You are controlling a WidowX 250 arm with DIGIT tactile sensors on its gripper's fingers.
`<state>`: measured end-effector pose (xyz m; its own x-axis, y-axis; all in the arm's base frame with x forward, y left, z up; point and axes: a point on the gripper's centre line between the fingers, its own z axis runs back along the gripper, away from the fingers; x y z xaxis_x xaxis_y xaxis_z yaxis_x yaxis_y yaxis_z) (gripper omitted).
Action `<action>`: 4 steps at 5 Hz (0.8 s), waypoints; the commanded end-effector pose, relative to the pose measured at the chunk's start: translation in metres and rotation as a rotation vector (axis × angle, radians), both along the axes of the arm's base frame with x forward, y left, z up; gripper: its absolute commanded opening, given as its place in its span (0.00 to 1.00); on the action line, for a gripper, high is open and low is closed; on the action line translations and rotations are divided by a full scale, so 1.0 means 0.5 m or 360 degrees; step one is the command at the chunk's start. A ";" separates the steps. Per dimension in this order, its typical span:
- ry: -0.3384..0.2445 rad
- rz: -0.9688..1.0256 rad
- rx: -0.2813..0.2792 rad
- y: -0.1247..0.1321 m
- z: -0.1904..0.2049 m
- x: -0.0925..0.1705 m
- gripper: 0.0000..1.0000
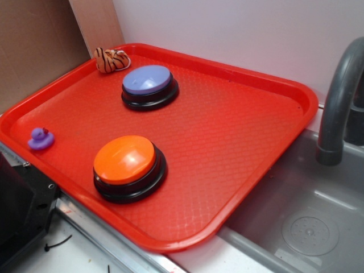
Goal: Push the orange button.
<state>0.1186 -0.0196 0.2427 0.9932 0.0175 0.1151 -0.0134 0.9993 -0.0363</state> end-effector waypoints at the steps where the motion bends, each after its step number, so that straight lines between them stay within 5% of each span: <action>1: 0.0000 0.0000 0.0000 0.000 0.000 0.000 1.00; 2: 0.0125 -0.0255 -0.0025 -0.100 -0.067 0.046 1.00; 4: 0.0000 -0.0641 0.0106 -0.237 -0.173 0.089 1.00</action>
<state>0.1645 -0.1350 0.1495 0.9224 -0.3795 0.0716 0.3779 0.9252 0.0356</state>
